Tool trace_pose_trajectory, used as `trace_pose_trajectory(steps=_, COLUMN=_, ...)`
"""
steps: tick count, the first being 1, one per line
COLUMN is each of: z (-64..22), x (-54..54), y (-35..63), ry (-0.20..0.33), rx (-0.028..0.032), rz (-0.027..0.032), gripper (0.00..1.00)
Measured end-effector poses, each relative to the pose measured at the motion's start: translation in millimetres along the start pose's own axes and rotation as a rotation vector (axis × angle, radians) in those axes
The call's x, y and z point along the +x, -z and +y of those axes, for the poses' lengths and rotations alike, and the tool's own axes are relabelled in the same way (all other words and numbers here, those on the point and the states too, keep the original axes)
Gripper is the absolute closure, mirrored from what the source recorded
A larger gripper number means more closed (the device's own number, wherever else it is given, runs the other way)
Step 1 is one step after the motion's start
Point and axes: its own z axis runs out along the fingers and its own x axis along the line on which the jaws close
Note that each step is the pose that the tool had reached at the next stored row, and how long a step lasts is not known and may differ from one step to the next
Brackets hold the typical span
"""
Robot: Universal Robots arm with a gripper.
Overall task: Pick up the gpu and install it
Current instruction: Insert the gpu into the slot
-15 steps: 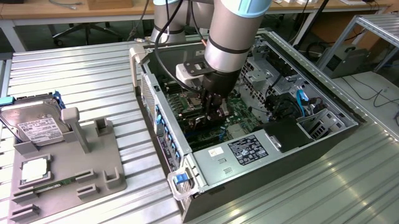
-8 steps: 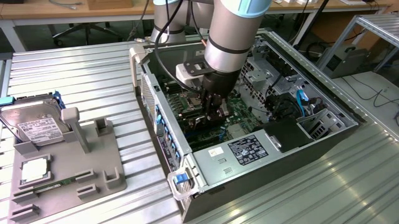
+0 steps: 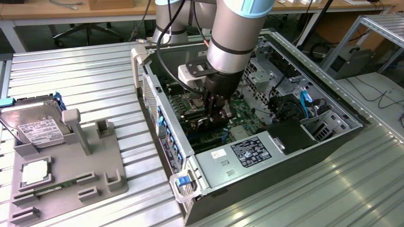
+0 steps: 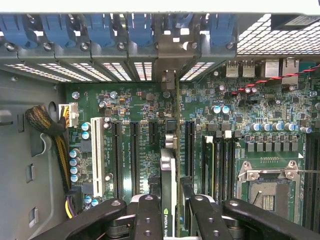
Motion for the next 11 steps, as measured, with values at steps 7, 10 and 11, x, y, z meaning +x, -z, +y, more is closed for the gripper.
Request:
trace_pose_trajectory(steps=7, z=0.0, x=0.0, y=-0.1, ry=0.000, rx=0.0001, rz=-0.0002, gripper=0.55)
trace_pose_trajectory(steps=10, z=0.0, x=0.0, y=0.0, ry=0.000, rx=0.0000, rz=-0.0001, gripper=0.48)
trace_pose_trajectory(steps=11, z=0.0, x=0.0, y=-0.1, ry=0.000, rx=0.0001, rz=-0.0002, gripper=0.48)
